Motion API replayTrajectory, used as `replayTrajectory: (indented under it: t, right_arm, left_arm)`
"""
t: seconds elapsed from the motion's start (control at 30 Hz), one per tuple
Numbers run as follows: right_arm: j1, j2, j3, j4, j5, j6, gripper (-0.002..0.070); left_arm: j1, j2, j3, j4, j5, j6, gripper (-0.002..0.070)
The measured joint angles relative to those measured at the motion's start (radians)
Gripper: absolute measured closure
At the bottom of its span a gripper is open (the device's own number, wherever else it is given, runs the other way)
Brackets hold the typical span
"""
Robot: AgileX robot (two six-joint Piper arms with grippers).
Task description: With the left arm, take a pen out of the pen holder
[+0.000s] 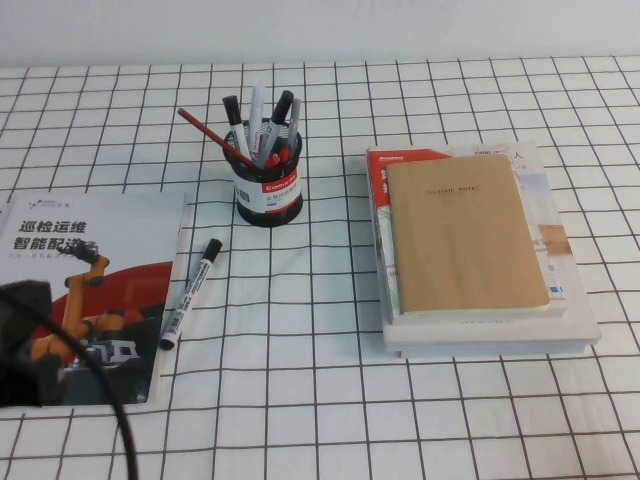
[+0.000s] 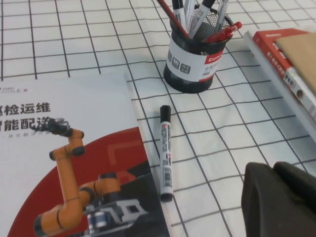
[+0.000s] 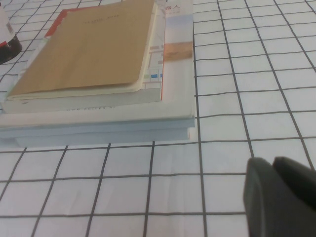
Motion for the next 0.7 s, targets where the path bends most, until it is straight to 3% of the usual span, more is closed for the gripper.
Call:
replayTrajectory:
  t: [0.43,0.7]
  right_arm:
    - [0.000,0.000,0.000,0.000,0.000,0.000,0.0691]
    - [0.000,0.000,0.000,0.000,0.000,0.000,0.0691]
  left_arm:
    - [0.000,-0.206,0.109,0.026,0.108,-0.004,0.0677]
    - [0.000,-0.227,0.180,0.026,-0.052,-0.004,0.0677]
